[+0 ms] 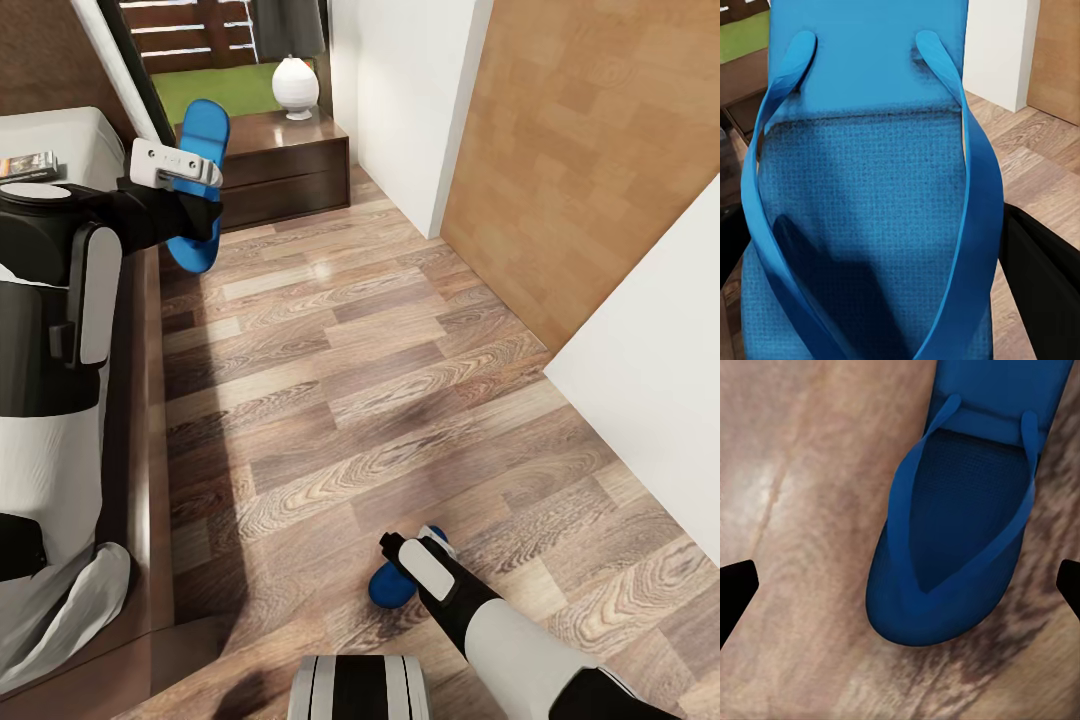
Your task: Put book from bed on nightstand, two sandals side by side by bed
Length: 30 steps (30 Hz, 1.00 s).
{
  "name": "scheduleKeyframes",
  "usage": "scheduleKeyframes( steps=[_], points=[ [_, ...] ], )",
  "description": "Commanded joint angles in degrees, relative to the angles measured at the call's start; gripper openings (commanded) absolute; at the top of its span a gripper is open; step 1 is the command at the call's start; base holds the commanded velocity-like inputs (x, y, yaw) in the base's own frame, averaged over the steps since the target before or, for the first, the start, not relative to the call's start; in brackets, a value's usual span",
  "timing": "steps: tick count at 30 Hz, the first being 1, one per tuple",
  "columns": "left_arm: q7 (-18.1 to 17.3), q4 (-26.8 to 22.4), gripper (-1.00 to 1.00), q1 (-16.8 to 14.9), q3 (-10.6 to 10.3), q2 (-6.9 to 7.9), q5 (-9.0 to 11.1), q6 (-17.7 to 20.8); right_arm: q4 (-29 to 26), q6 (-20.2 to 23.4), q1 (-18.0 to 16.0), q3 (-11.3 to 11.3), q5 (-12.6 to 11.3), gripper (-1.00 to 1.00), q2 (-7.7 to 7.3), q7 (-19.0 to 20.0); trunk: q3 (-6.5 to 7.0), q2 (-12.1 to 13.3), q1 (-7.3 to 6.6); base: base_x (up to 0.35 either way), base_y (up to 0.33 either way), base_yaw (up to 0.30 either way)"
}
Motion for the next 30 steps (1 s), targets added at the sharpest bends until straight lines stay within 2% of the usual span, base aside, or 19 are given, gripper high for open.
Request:
scheduleKeyframes(
  steps=[1,16,30],
  points=[
    [0.24,-0.04,-1.00,-0.05,-0.05,0.05,0.41,0.27,-0.06,0.28,-0.05,0.33,-0.05,1.00,-0.04,-0.36,-0.04,-0.02,-0.01,0.000,0.000,0.000],
    [0.35,-0.04,-1.00,-0.05,-0.03,0.06,0.39,0.27,-0.04,0.13,0.04,0.36,-0.06,1.00,-0.12,-0.36,-0.04,-0.02,-0.01,0.000,0.000,0.003],
    [0.44,-0.04,-1.00,-0.03,-0.11,0.06,0.39,0.27,-0.07,0.11,0.04,0.33,-0.07,1.00,-0.13,-0.36,-0.18,-0.02,-0.01,0.000,0.000,0.106]
  ],
)
